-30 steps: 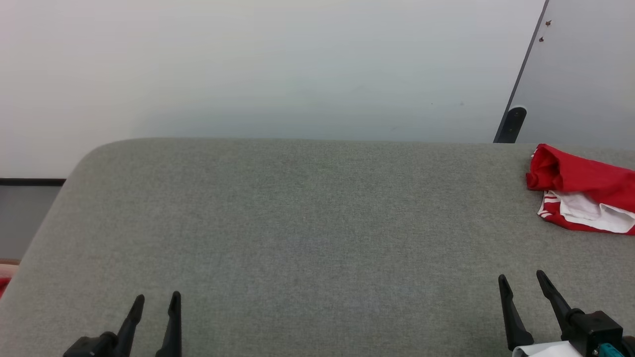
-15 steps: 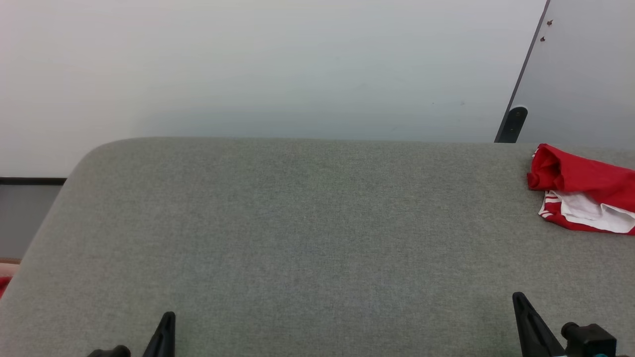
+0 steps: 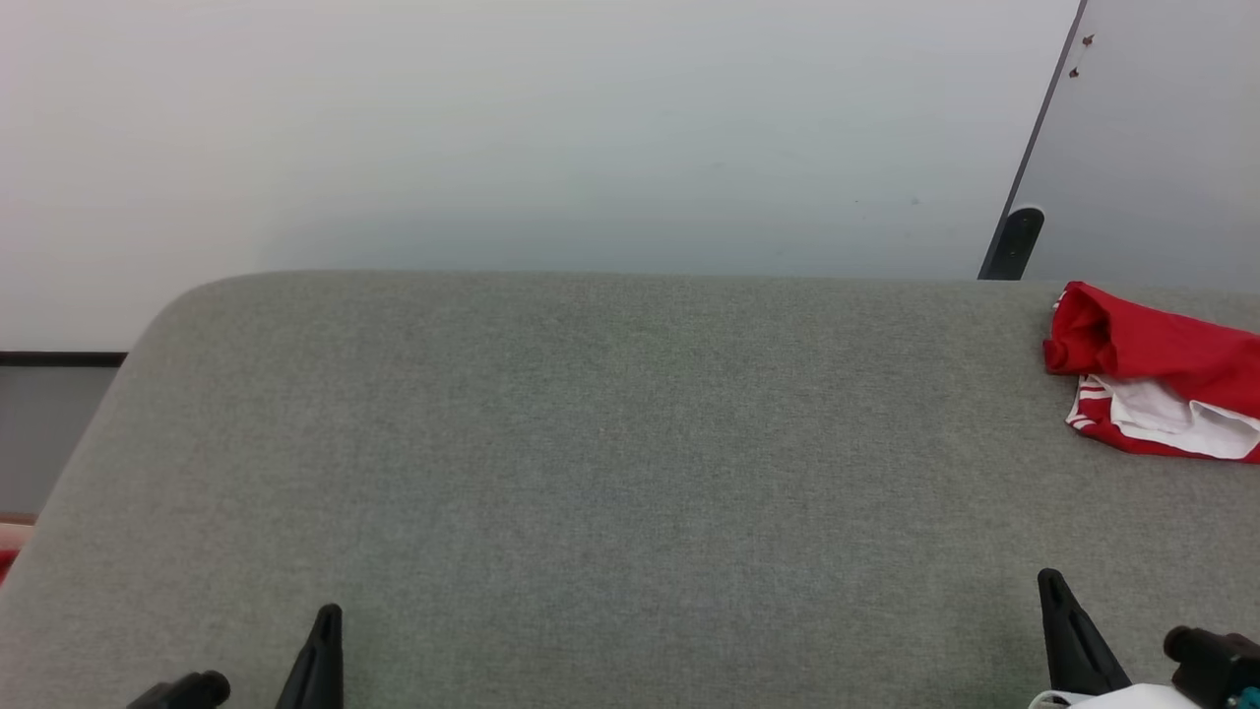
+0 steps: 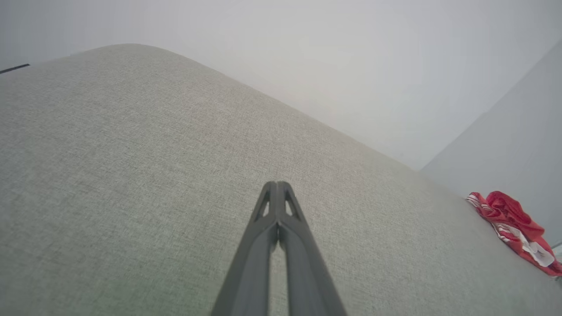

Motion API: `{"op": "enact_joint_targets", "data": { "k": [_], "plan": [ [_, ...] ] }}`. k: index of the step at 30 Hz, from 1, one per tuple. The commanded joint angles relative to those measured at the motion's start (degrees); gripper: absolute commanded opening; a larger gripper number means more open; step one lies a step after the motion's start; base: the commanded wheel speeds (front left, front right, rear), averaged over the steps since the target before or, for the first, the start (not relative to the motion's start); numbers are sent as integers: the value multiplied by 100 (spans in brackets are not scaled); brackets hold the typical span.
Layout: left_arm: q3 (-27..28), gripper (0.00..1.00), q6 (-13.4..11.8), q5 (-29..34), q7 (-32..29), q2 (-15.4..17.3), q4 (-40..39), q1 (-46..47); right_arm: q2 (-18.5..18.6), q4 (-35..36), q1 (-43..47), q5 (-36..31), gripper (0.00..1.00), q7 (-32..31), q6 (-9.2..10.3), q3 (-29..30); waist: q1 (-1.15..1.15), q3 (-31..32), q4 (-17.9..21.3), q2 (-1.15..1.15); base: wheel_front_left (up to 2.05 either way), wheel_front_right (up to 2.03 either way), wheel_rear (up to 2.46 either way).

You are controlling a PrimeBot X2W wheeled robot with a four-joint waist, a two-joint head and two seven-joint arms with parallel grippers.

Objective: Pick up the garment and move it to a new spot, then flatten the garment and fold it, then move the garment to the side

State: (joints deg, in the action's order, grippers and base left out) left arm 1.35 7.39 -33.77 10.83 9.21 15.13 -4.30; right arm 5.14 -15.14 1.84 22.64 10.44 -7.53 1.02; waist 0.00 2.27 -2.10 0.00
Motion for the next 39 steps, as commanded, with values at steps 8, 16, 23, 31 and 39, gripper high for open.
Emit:
{"op": "enact_joint_targets", "data": {
  "k": [8,16,23,31,39],
  "plan": [
    [99,0,3,-818,-228,-47,-101,267,-21,108,-239,975,0,-223,1,93,0,-20,17,0,0,0,0],
    [150,0,5,-1420,-407,-117,-106,366,-45,113,-316,1692,0,-400,2,148,0,-37,32,0,0,0,0],
    [192,0,6,-1906,-554,-173,-109,446,-65,116,-368,2273,0,-541,2,192,0,-53,46,0,0,0,0],
    [236,0,7,-2417,-709,-232,-112,529,-86,118,-440,2881,0,-695,3,240,0,-71,61,0,0,0,0],
    [278,0,8,-2895,-852,-287,-115,607,-106,121,-493,3441,0,-835,3,288,0,-89,76,0,0,0,0]
  ]
}}
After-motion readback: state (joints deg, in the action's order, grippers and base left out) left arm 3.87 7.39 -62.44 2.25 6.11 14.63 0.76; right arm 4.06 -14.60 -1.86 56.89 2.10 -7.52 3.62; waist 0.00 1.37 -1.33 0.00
